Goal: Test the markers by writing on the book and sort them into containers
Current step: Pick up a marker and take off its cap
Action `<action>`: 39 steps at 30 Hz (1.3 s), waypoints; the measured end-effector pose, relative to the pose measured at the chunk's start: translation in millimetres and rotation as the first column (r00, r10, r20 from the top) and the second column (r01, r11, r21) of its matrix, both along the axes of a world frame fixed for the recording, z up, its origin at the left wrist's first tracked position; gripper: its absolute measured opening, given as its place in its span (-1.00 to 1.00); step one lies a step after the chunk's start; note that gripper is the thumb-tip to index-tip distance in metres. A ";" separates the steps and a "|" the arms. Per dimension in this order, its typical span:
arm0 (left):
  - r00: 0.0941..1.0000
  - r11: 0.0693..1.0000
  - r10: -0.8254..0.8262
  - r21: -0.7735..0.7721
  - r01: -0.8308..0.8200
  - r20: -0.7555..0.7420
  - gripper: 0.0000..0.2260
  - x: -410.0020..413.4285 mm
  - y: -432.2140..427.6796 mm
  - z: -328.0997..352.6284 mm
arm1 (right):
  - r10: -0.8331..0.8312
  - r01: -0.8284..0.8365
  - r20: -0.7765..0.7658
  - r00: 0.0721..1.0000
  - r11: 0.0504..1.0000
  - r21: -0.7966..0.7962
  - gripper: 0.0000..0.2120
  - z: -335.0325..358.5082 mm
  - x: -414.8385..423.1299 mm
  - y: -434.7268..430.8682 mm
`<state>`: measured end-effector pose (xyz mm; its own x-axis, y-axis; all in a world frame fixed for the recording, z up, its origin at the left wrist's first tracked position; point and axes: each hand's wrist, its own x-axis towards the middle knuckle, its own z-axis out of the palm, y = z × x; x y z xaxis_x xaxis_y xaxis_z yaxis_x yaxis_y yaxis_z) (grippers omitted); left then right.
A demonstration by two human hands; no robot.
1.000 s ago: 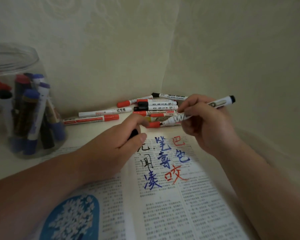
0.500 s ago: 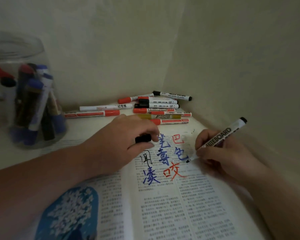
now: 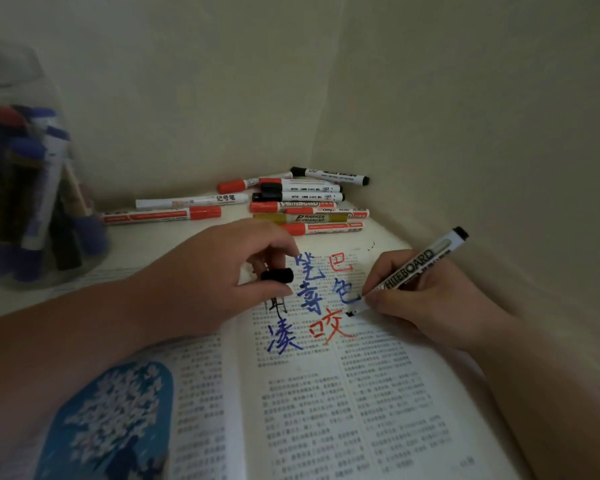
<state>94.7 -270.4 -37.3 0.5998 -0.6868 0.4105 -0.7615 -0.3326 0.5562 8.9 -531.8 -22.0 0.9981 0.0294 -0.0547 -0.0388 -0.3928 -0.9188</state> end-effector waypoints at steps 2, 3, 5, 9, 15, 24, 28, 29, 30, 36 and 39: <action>0.997 0.999 0.007 0.036 -0.010 0.076 -0.75 0.1 0.7 0.3 | -0.023 0.023 -0.001 1.000 0.999 0.032 -0.95 0.5 -0.4 -0.3; 0.994 0.999 0.009 0.051 -0.014 0.106 -0.75 0.1 0.5 0.5 | -0.037 0.037 -0.003 0.999 0.997 0.071 -0.97 0.8 -0.4 -0.9; 0.992 0.998 0.004 0.062 -0.012 0.127 -0.73 0.1 -0.1 0.0 | -0.041 0.042 -0.004 0.999 0.993 0.111 -0.94 1.6 -0.5 -1.7; 0.994 0.997 -0.022 0.081 0.013 0.107 -0.71 -1.6 -0.7 -1.5 | -0.047 0.048 0.021 0.999 0.998 -0.027 -0.87 1.1 -0.7 1.1; 0.997 0.997 -0.014 0.083 0.008 0.072 -0.69 -1.1 -0.1 -2.7 | -0.108 0.108 0.009 0.994 0.994 -0.029 -0.81 1.0 1.4 0.2; 0.998 0.996 0.000 0.090 -0.006 0.066 -0.69 -0.8 0.1 -3.9 | -0.037 0.037 -0.006 0.999 0.999 0.004 -0.81 1.3 -0.1 0.4; 0.997 0.996 0.000 0.090 -0.007 0.082 -0.71 0.1 0.5 -4.2 | -0.038 0.039 -0.007 0.999 0.998 0.051 -0.91 0.8 0.4 -2.3; 0.997 0.996 0.000 0.086 -0.007 0.083 -0.71 0.0 0.4 -3.9 | -0.028 0.028 -0.007 1.000 0.998 0.059 -0.91 0.6 0.2 -3.2; 0.996 0.997 0.002 0.079 -0.009 0.085 -0.72 -0.2 0.3 -3.8 | -0.018 0.018 -0.005 1.000 0.998 0.052 -0.91 0.4 -0.1 -3.2; 0.995 1.000 0.019 0.022 -0.022 0.095 -0.75 -0.8 0.5 -2.6 | 0.031 -0.030 -0.009 0.999 0.998 0.053 -0.97 -0.5 -0.1 -3.0; 0.995 1.000 0.020 -0.017 -0.019 0.098 -0.78 -0.4 -0.4 -3.2 | 0.034 -0.033 -0.011 0.999 0.995 0.097 -0.97 0.2 -1.4 -3.8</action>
<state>94.2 -270.8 -40.5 0.5695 -0.6684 0.4785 -0.8060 -0.3399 0.4846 7.4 -535.6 -21.8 0.9957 0.0684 -0.0621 -0.0386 -0.3028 -0.9523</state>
